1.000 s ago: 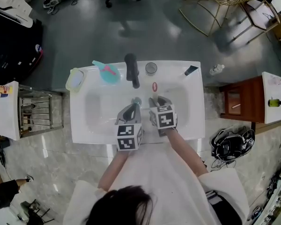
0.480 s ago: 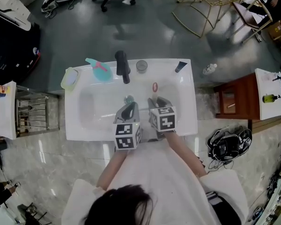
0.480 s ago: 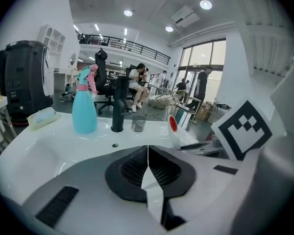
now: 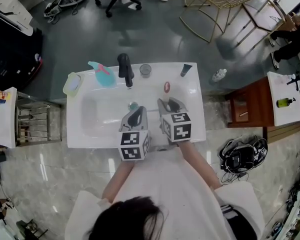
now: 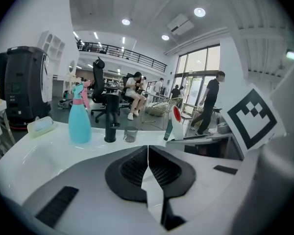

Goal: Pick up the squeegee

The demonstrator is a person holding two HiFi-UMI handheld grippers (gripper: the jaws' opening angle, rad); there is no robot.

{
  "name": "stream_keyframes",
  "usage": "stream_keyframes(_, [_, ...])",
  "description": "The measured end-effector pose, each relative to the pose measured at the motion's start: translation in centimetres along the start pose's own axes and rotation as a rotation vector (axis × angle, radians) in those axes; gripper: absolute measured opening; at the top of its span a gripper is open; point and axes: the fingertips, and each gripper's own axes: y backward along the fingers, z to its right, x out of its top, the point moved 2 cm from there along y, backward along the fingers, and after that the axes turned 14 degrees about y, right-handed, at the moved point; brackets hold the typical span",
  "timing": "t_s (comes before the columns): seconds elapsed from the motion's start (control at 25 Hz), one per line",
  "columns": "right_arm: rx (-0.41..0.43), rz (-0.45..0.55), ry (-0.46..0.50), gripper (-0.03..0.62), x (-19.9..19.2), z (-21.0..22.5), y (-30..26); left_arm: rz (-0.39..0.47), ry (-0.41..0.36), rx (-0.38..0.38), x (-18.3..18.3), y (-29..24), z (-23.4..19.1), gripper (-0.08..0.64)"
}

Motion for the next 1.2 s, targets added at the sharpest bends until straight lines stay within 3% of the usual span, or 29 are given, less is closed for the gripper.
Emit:
stream_keyframes(0.6, [-0.093, 0.172, 0.067, 0.100, 2.9, 1.2, 6.0, 0.060, -0.049, -0.073, 1.1, 0.8, 4.1, 0.028])
stream_keyframes(1.2, [-0.129, 0.222, 0.117, 0.100, 3.4, 0.6, 8.5, 0.108, -0.056, -0.090, 1.5, 2.0, 5.4, 0.028])
